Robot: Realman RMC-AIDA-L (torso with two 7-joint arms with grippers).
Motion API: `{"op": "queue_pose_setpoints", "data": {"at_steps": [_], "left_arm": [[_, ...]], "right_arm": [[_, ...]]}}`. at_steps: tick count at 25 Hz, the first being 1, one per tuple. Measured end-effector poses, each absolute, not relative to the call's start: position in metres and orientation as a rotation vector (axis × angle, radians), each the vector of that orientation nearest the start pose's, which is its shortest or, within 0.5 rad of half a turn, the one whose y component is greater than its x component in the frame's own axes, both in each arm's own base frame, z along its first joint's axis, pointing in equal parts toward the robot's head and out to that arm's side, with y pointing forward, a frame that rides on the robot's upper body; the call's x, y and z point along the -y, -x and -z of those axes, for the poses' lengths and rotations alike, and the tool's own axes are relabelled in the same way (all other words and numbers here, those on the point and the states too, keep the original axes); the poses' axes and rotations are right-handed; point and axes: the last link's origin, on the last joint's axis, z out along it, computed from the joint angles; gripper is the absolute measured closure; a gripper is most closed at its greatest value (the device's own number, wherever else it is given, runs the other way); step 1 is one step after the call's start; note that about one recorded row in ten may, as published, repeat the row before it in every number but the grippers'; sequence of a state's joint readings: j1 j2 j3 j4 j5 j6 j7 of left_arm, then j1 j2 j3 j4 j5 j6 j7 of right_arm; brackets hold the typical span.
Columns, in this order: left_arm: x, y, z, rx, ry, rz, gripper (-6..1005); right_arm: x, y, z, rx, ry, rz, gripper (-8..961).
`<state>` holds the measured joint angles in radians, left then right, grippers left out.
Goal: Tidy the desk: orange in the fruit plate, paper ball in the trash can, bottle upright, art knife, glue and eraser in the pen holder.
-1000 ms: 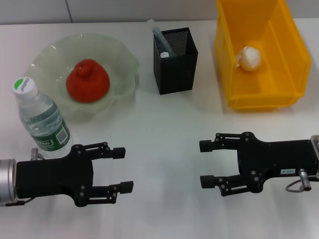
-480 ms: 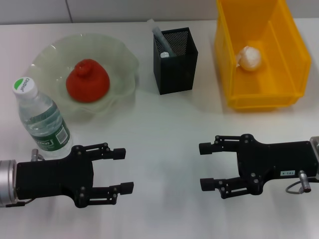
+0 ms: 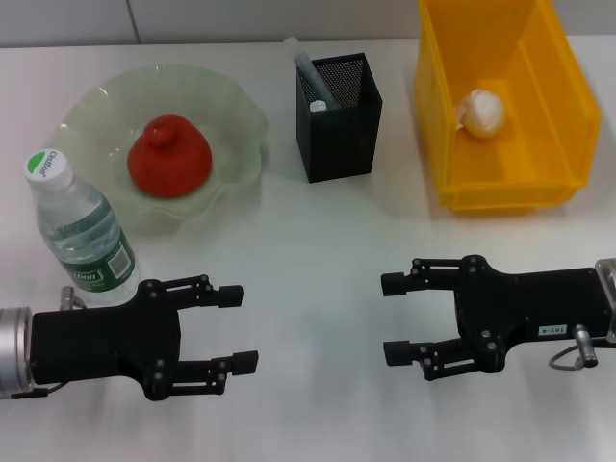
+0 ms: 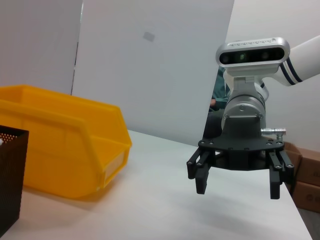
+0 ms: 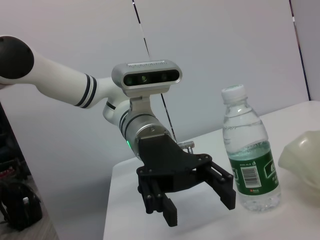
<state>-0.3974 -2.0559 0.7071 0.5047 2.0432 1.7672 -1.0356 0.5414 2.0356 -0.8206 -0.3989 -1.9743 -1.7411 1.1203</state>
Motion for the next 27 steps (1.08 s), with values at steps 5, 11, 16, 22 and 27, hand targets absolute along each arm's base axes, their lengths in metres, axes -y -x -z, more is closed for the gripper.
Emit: {"op": "queue_pose_setpoints", "data": {"at_steps": [5, 11, 16, 22, 27], "left_arm": [[-0.2501, 0.2947, 0.0176, 0.422, 2.9, 0.82, 229], [-0.2505, 0.2952, 0.0167, 0.421, 2.9, 0.817, 229], [-0.2506, 0.2954, 0.0163, 0.42, 2.9, 0.816, 229], [-0.2506, 0.2957, 0.0156, 0.419, 2.9, 0.815, 229], [-0.2506, 0.2957, 0.0155, 0.419, 2.9, 0.815, 229]], "right_arm": [[-0.2782, -0.2576, 0.0333, -0.432, 3.024, -0.876, 147], [-0.2787, -0.2565, 0.0339, -0.429, 3.026, -0.878, 147], [-0.2792, -0.2555, 0.0343, -0.426, 3.028, -0.88, 147], [-0.2791, -0.2549, 0.035, -0.426, 3.028, -0.882, 147], [-0.279, -0.255, 0.035, -0.427, 3.028, -0.882, 147]]}}
